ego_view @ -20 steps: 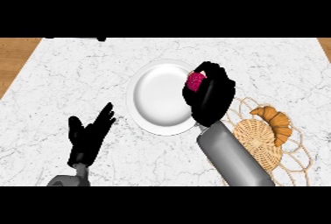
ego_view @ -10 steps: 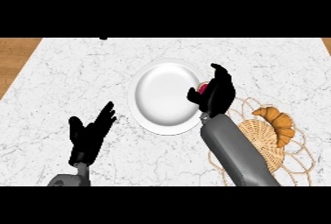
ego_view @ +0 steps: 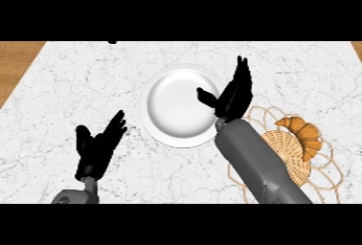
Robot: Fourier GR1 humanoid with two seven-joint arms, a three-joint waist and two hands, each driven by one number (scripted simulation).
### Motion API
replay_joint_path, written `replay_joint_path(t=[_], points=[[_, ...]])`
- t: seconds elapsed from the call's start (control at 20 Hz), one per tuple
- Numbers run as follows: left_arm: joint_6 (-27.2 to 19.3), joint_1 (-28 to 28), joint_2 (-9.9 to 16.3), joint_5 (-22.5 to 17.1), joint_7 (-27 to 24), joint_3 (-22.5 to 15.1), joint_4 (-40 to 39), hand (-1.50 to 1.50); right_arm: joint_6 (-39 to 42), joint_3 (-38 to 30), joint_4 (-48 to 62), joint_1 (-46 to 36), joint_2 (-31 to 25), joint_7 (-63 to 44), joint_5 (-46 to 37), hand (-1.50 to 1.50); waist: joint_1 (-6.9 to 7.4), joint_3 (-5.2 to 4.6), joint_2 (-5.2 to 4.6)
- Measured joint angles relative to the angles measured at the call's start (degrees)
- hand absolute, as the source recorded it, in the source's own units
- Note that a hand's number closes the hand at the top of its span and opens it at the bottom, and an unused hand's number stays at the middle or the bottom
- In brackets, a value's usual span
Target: Pick the cupcake from the placemat and place it in the plate
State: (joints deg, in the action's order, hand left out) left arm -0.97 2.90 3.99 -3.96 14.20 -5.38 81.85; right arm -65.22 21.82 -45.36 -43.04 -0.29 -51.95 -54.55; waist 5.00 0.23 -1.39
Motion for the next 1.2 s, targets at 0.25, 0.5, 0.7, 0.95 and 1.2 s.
replay_joint_path(t=[0.25, 0.5, 0.7, 0.95, 1.2], points=[[0.0, -0.9, 0.3, -0.3, -1.9, 1.3, -1.5, 0.00, -6.7, 1.5, -2.3, 1.8, 0.0, 3.5, 5.8, -1.50, -1.70, 0.04, 0.58], [0.4, -2.1, 0.8, -1.0, -2.4, 2.3, -0.7, 0.00, -10.1, 6.8, -10.9, 8.2, 0.0, 8.6, 14.1, -1.50, -3.17, 0.01, 1.02], [-0.1, -2.6, 0.7, -0.9, -2.0, 2.6, -0.4, 0.00, -10.9, 13.2, -20.7, 15.5, -0.8, 13.0, 19.1, -1.50, -4.15, -0.04, 1.27], [-0.6, -3.3, 0.6, -0.6, -0.5, 2.6, 0.9, 0.00, -10.1, 19.2, -29.0, 24.1, -1.4, 16.6, 21.0, -1.50, -4.74, -0.15, 1.42], [-0.1, -3.9, 0.8, -0.8, -0.9, 3.3, 1.0, 0.00, -7.8, 22.0, -34.2, 33.3, -1.4, 17.5, 16.5, -1.50, -5.12, -0.20, 1.51]])
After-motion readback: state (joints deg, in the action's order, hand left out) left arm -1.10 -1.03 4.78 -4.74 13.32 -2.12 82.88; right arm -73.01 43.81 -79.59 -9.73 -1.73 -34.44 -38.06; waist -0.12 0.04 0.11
